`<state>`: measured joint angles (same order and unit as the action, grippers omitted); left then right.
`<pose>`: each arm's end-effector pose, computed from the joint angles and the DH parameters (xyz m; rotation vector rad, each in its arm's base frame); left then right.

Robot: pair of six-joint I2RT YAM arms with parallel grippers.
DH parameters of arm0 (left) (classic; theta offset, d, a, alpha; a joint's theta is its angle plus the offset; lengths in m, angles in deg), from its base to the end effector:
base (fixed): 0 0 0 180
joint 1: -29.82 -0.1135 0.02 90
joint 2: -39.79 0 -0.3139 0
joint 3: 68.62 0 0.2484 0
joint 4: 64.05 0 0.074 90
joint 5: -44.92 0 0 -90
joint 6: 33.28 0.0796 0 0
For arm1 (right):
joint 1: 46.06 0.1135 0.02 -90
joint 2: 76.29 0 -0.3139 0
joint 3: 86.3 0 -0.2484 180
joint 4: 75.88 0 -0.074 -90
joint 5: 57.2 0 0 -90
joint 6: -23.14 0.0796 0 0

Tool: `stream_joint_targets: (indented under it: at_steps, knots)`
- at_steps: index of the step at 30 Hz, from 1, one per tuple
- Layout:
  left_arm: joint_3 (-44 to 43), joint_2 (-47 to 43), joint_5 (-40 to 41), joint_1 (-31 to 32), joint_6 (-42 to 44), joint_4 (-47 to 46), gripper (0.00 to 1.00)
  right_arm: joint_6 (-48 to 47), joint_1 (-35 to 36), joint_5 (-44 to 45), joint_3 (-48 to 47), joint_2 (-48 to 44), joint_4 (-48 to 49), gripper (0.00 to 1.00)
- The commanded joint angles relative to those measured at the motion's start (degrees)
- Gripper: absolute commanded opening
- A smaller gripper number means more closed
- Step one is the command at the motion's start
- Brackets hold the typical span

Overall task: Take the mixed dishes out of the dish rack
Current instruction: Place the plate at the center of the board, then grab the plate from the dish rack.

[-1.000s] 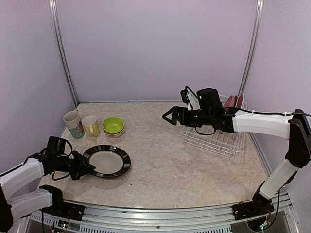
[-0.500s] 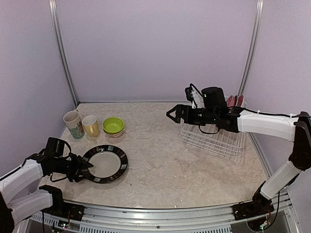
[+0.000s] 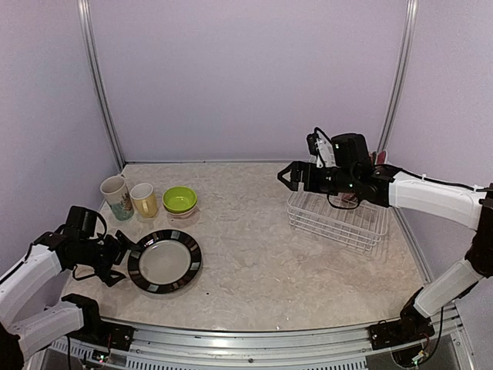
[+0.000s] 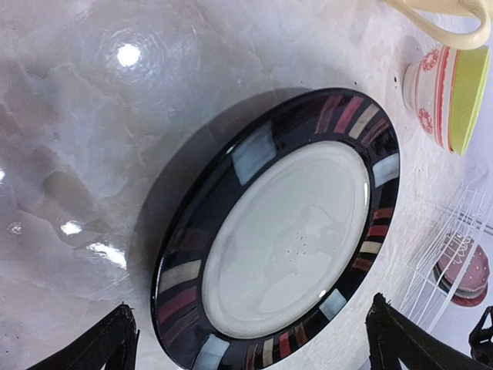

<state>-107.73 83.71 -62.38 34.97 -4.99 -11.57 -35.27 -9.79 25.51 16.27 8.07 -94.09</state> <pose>0.1199 -0.0346 0.1842 -1.1822 2.4538 -0.7854 0.2957 0.2295 0.3309 -0.1721 2.1118 0.8627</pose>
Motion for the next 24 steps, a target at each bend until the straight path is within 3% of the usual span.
stream_joint_targets:
  at_steps: [1,8,13,24]
  knots:
    - [-2.31,-1.27,5.08,-0.41,-2.56,5.73,0.99,-2.2,-0.73,4.55,0.46,-2.95,-5.64,1.0]
    - [-9.41,-6.25,7.13,-0.42,-0.26,7.09,0.99,-4.02,-0.99,12.0,0.28,-6.72,-13.22,1.0]
    - [-16.13,-7.49,9.14,-0.47,7.23,3.94,0.99,-3.51,-1.04,18.03,1.38,-10.86,-18.44,1.0]
    - [-31.28,3.72,1.75,-0.49,23.71,-4.99,0.99,1.41,-1.86,38.0,-3.18,-16.52,-36.75,1.0]
